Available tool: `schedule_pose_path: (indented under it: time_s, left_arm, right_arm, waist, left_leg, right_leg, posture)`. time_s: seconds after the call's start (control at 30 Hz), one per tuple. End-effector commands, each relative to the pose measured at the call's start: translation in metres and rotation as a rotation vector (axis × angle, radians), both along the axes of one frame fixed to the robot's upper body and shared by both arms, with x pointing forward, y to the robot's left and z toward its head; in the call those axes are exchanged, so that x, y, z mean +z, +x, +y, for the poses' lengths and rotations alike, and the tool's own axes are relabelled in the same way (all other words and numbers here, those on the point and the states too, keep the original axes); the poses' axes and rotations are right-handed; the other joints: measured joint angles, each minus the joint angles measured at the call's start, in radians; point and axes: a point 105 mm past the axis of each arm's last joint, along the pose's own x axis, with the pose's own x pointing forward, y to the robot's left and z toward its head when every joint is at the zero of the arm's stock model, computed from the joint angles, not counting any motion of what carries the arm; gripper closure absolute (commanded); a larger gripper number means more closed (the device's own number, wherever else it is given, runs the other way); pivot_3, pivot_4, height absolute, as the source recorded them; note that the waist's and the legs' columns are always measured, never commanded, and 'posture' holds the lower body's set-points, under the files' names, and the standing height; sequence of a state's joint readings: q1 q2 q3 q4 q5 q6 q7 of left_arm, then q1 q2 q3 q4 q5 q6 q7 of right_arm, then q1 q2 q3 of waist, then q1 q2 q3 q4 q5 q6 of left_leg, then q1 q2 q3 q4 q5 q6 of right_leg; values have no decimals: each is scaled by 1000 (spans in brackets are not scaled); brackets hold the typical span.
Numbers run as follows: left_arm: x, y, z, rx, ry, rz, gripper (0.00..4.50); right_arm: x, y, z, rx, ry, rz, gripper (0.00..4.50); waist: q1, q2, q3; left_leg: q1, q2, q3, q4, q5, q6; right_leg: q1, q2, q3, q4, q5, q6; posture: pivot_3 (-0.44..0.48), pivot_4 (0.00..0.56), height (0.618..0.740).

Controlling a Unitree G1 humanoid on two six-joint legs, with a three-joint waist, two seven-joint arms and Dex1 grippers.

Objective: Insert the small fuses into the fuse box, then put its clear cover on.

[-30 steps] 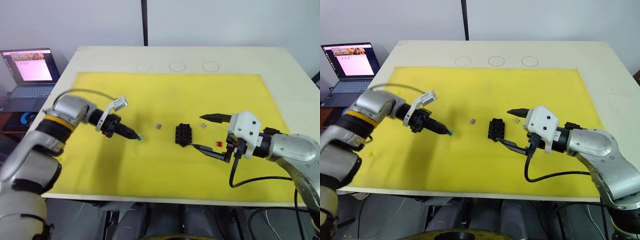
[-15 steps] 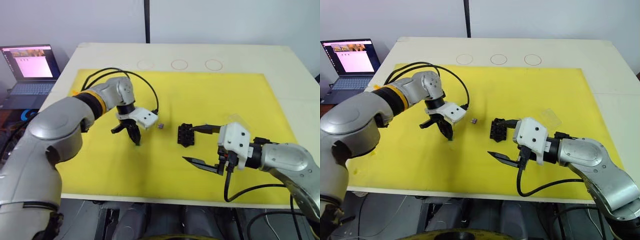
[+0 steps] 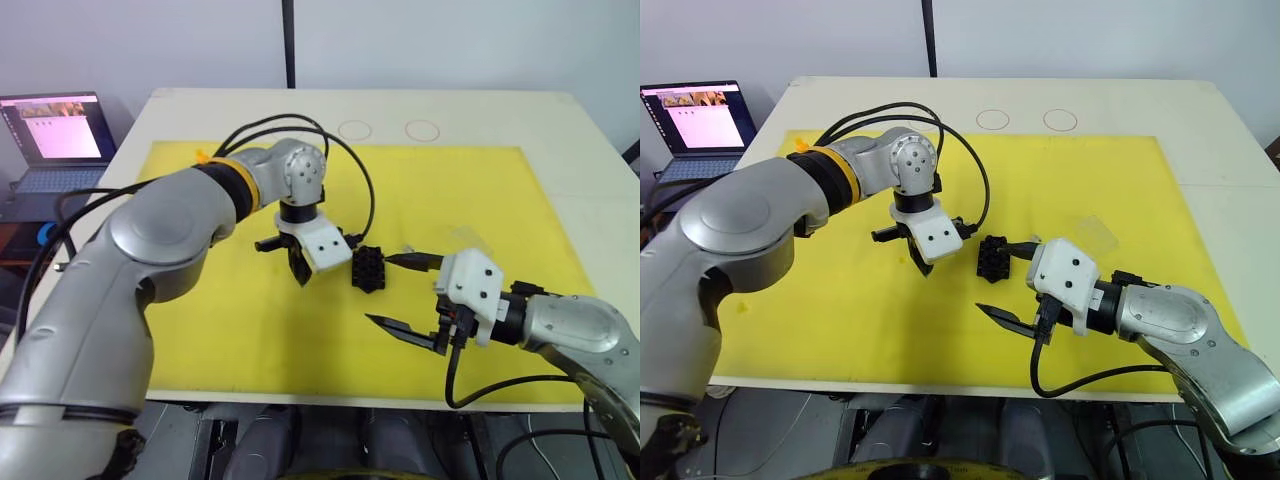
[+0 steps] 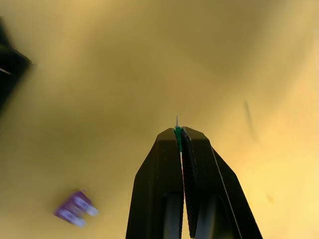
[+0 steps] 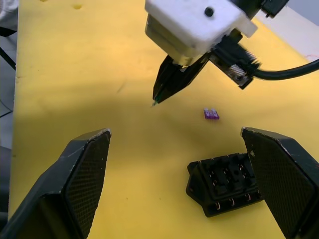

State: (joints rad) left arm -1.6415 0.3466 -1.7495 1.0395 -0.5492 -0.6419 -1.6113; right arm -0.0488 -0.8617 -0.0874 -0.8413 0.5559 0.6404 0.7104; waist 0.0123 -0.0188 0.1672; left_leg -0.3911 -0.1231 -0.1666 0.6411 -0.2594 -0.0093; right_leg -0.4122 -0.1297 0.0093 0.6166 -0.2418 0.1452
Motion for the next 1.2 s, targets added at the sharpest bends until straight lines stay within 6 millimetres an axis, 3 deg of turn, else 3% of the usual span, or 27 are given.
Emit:
schedule_pose_path:
  time_s: [0.03, 0.23, 0.33, 0.5, 0.7, 0.83, 1.0, 1.1, 1.2]
  left_arm:
    - [3, 5, 5, -54, 50, -52, 4473]
    - [1, 5, 0, -75, 43, -63, 4473]
    - [1, 2, -8, -85, -7, -43, 3801]
    - [9, 3, -10, -93, -39, -57, 2161]
    - [33, 6, -23, -31, -192, -68, 88]
    - [60, 6, -29, 73, -362, -25, 38]
    - [87, 8, -16, 283, -561, 91, 38]
    - [107, 16, 5, 537, -723, 219, 38]
    - [123, 27, 37, 967, -835, 478, 38]
  right_arm:
    - [9, -5, 4, 18, 11, -45, 0]
    - [8, -3, 3, 12, 14, -45, 0]
    - [9, -1, 3, 10, 24, -48, 0]
    - [7, 2, 0, 2, 15, -46, 0]
    - [7, 6, -1, 4, 17, -54, 0]
    - [7, 7, 0, 14, 22, -53, 0]
    - [9, 11, 0, 18, 33, -58, 0]
    - [13, 15, 0, 20, 43, -63, 0]
    - [15, 19, -1, 27, 43, -63, 0]
  waist:
    - [1, 0, 0]
    - [1, 0, 0]
    - [1, 0, 0]
    - [-1, 0, 0]
    - [0, 0, 0]
    - [-4, 0, 0]
    - [-9, 0, 0]
    - [-15, 1, 0]
    - [-27, 1, 0]
  left_leg:
    - [0, 0, 0, 1, 0, 0]
    - [0, 0, 0, 4, -1, 2]
    - [0, 0, 0, 4, -1, 2]
    - [0, 0, 0, 4, -1, 2]
    - [0, 0, 0, 4, -1, 2]
    - [0, 0, -1, 4, -1, 2]
    - [0, 0, -1, 4, -2, 3]
    - [0, 0, -1, 4, -2, 3]
    - [0, 0, -1, 4, -2, 3]
  right_leg:
    - [1, 0, 0, 0, 0, 0]
    - [2, 0, 0, 0, 0, 1]
    - [2, 0, 0, 0, 0, 1]
    - [2, 0, 0, 0, 0, 1]
    - [2, 0, 0, 0, 0, 1]
    - [2, 0, 0, 0, 0, 1]
    - [1, 1, 0, 1, 0, 1]
    - [1, 1, 0, 2, 0, 1]
    - [1, 2, 0, 3, 0, 1]
  posture:
    - [0, 150, 740]
    - [0, 150, 740]
    - [0, 150, 740]
    - [0, 150, 740]
    - [0, 150, 740]
    - [0, 150, 740]
    - [0, 150, 740]
    - [0, 150, 740]
    - [0, 150, 740]
